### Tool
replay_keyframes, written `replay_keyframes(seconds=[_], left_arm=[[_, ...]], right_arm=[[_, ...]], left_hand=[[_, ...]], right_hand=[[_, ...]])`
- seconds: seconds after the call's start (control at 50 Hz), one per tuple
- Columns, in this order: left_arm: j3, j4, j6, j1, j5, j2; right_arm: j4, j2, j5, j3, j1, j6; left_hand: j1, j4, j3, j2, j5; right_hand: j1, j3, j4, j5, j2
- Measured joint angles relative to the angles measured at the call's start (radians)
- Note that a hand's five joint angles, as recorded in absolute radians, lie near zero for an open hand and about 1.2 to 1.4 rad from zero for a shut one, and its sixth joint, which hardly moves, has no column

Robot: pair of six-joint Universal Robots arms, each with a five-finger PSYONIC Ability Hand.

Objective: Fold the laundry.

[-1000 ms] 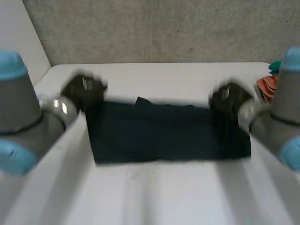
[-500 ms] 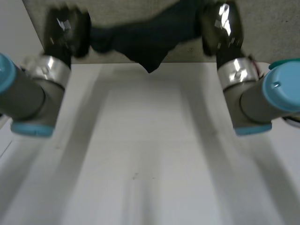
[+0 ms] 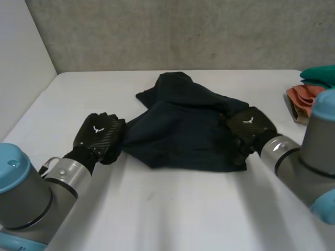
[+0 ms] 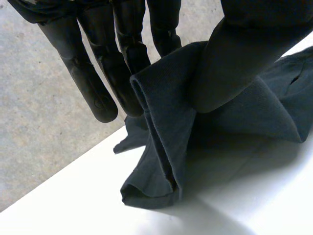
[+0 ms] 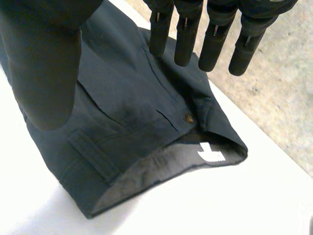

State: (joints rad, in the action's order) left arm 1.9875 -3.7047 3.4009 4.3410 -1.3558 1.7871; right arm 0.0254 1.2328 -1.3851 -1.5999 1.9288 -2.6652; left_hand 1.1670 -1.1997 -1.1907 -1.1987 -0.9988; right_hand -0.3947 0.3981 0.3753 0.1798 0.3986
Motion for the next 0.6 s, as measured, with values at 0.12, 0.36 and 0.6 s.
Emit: replay_keyframes(seconds=[0.12, 0.36, 0.6], left_arm=[[0.0, 0.026, -0.009, 0.004, 0.0, -0.031], [-0.032, 0.061, -0.026, 0.0, -0.005, -0.052], [-0.02, 0.077, -0.034, -0.004, -0.006, -0.063]], right_arm=[[-0.185, 0.014, -0.02, 0.092, -0.007, 0.004], [-0.23, -0.145, -0.026, 0.169, 0.028, 0.007], [-0.079, -0.312, -0.105, 0.245, 0.056, -0.071]], left_hand=[[0.0, 0.0, 0.0, 0.0, 0.0], [0.0, 0.0, 0.0, 0.0, 0.0], [0.0, 0.0, 0.0, 0.0, 0.0]], right_hand=[[0.0, 0.0, 0.0, 0.0, 0.0], [-0.033, 0.018, 0.058, 0.086, 0.004], [-0.723, 0.779, 0.812, 0.801, 0.768]])
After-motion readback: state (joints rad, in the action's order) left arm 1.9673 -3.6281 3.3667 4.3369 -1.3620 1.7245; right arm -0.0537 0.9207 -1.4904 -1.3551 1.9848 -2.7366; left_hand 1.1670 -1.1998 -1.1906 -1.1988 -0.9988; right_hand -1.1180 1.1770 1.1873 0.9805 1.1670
